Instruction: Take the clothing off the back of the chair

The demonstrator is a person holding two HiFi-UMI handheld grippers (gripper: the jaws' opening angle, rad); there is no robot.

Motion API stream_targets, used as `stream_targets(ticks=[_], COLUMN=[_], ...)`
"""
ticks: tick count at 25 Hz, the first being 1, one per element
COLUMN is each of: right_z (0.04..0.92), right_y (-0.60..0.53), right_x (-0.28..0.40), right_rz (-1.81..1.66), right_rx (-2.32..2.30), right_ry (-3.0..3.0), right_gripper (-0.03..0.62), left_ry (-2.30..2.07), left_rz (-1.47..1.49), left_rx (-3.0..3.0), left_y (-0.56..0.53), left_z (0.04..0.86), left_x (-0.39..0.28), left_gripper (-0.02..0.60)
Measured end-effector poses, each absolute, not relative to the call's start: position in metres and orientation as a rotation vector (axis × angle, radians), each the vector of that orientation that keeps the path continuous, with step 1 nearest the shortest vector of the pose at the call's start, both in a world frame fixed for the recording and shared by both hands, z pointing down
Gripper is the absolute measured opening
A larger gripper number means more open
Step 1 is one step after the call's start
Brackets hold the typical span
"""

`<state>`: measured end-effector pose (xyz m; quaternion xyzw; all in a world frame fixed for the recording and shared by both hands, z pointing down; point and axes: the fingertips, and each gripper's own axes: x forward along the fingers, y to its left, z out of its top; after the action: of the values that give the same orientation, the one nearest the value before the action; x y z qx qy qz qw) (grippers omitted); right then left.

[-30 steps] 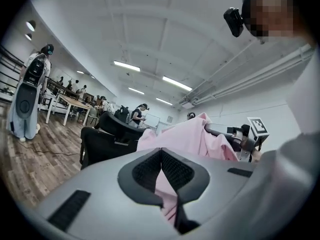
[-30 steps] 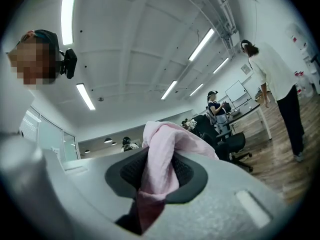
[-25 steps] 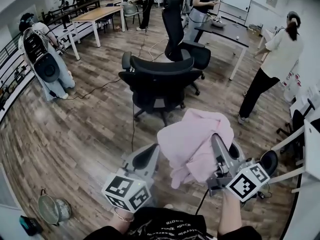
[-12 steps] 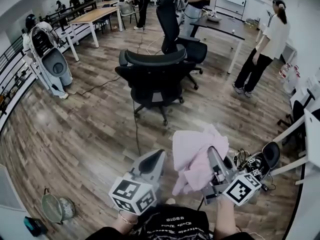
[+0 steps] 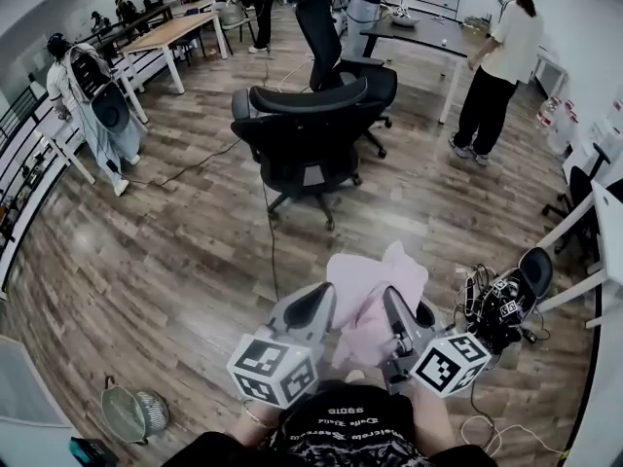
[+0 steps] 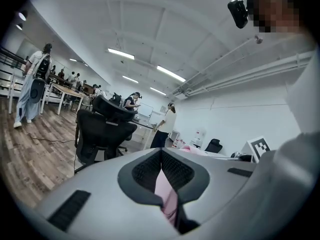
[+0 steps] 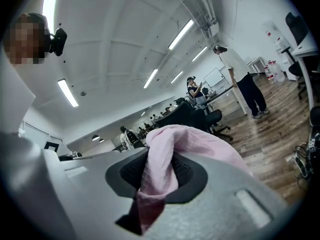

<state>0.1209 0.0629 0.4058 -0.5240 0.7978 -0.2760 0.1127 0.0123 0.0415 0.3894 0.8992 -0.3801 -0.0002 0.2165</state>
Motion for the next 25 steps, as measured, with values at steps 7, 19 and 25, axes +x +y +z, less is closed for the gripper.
stream_targets(ticks=[7, 19, 25], right_z=[0.437, 0.468, 0.479], right_y=[0.070, 0.088, 0.094], right_x=[0.078, 0.045, 0.043], right_rz=[-0.875, -0.877, -0.915], right_rx=[-1.621, -1.755, -1.755], right_ry=[2.363, 2.469, 2.501], right_gripper=[0.075, 0.075, 0.072], left_ry=[-0.975, -1.029, -1.041], left_rz=[0.109, 0.145, 0.178], left_rx=[2.451, 2.372, 2.364], left_y=[0.057, 0.070, 0.080], left_z=[0.426, 0.454, 0.466], left_x=[-0.008, -0.027, -0.023], left_gripper=[0.009, 0.009, 0.009])
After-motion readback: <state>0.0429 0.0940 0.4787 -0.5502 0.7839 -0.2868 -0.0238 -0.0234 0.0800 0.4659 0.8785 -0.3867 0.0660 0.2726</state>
